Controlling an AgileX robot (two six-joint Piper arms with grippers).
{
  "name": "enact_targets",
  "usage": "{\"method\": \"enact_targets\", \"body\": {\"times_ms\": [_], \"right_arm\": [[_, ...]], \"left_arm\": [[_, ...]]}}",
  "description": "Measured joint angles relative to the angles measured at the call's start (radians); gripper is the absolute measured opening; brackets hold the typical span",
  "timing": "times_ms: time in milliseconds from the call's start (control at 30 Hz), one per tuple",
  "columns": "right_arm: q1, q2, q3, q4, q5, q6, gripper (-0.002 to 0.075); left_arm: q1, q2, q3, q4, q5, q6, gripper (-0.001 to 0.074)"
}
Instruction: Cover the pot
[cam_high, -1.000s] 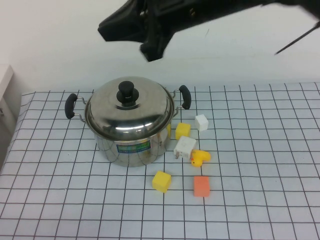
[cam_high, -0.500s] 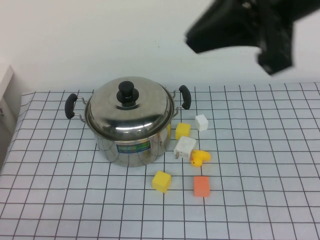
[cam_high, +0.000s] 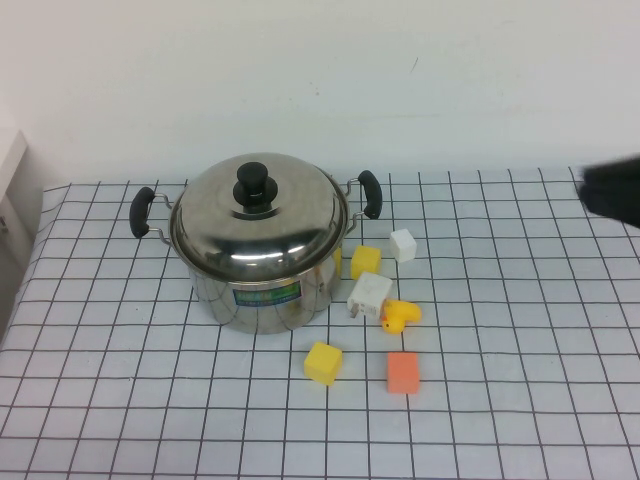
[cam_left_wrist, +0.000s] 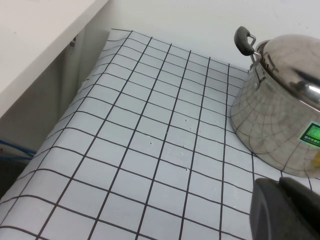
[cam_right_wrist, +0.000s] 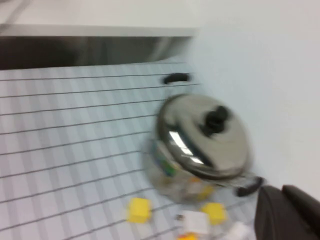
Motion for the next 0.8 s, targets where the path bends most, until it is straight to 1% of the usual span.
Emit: {"method": "enact_targets", "body": {"times_ms": [200,300,367,433,500,600,700,800], "right_arm": [[0.0,-0.205,0.327,-0.04,-0.325,0.003,-0.0002],[0.0,-0.279,0.49,-0.045,-0.561,0.014,-0.0002],[-0.014,-0.341,0.605,-0.051,-0.661,0.044,-0.0002],[-0.059,-0.411,0.693,-0.073,-0.678,0.088,-0.0002],[-0.128,-0.493,0.768,-0.124,-0.656,0.159,-0.0002],[-0.264,-0.622,0.842,-0.241,-0.57,0.34,-0.0002],[-0.4,-0.745,0.904,-0.393,-0.461,0.546,-0.0002],[-0.49,-0.841,0.965,-0.519,-0.376,0.708,-0.0002]], "left_arm": [[0.0,0.0,0.0,0.0,0.0,0.0,-0.0003],[0.0,0.0,0.0,0.0,0.0,0.0,-0.0003],[0.0,0.0,0.0,0.0,0.0,0.0,-0.0003],[0.0,0.0,0.0,0.0,0.0,0.0,-0.0003],[0.0,0.0,0.0,0.0,0.0,0.0,-0.0003],[0.0,0.0,0.0,0.0,0.0,0.0,-0.0003],[0.0,0.0,0.0,0.0,0.0,0.0,-0.0003],[0.0,0.0,0.0,0.0,0.0,0.0,-0.0003]]}}
